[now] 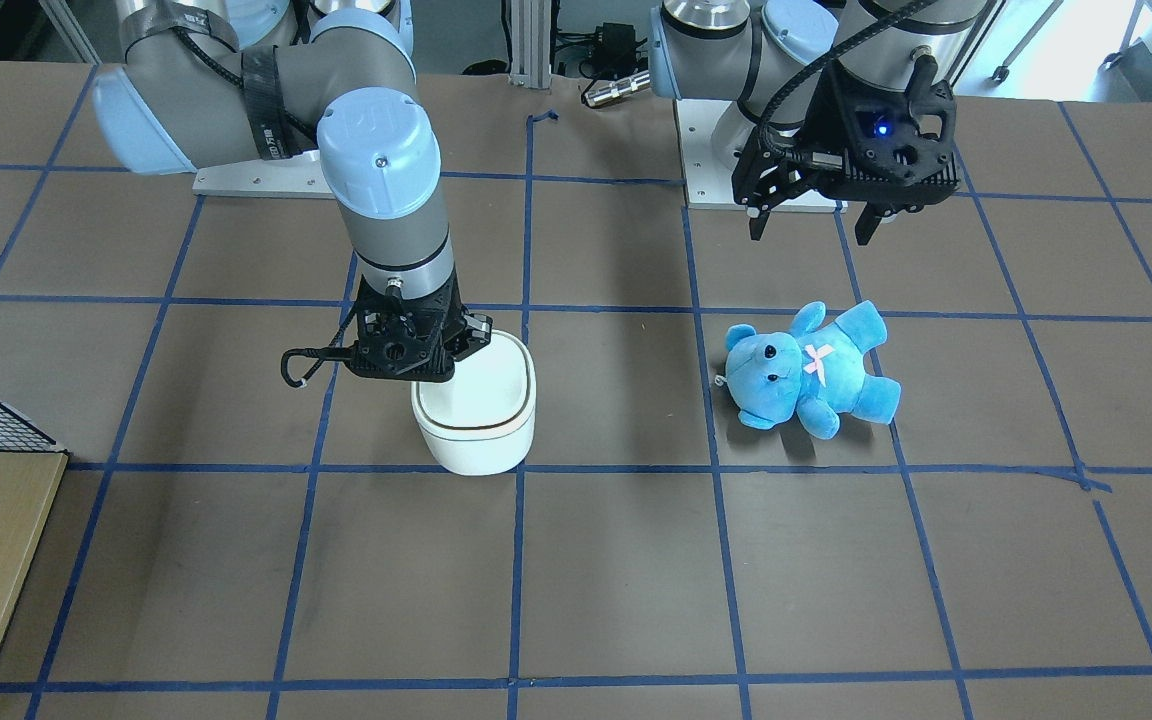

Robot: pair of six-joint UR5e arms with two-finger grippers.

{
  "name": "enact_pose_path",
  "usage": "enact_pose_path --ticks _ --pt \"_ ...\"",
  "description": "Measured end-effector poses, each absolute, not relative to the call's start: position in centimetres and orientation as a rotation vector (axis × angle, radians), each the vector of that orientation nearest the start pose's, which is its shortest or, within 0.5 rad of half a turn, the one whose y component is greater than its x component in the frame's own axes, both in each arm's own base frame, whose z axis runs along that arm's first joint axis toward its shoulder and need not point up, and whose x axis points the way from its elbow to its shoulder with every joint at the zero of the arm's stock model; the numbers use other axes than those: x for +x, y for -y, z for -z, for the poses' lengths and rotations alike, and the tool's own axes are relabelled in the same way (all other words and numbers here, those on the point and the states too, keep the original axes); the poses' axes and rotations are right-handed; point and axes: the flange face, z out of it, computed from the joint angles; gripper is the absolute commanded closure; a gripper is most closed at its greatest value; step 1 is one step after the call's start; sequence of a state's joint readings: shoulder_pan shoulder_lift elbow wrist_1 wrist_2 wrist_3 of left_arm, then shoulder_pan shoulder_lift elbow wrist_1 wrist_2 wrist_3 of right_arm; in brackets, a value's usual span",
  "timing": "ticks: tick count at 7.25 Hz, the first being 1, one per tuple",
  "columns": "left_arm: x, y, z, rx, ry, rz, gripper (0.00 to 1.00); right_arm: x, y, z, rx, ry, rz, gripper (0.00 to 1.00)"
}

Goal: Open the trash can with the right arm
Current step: 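Push the lid edge down with the right gripper to flip it open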

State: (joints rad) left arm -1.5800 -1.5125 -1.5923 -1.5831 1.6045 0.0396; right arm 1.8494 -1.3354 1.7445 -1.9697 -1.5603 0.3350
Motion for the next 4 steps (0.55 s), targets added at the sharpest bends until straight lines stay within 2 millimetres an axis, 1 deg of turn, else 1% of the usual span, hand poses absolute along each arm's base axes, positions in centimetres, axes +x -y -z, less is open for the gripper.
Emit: enact_pose_path --ticks 3,4 --pt "-13.43 46.81 -50.42 0.075 -3.106 0.037 0.0 28.59 49.86 -31.0 0.074 -3.138 -0.044 1.0" --pt "-13.43 46.81 -50.41 0.076 -3.106 0.037 0.0 28.6 49.84 -31.04 0.077 -3.14 -0.043 0.51"
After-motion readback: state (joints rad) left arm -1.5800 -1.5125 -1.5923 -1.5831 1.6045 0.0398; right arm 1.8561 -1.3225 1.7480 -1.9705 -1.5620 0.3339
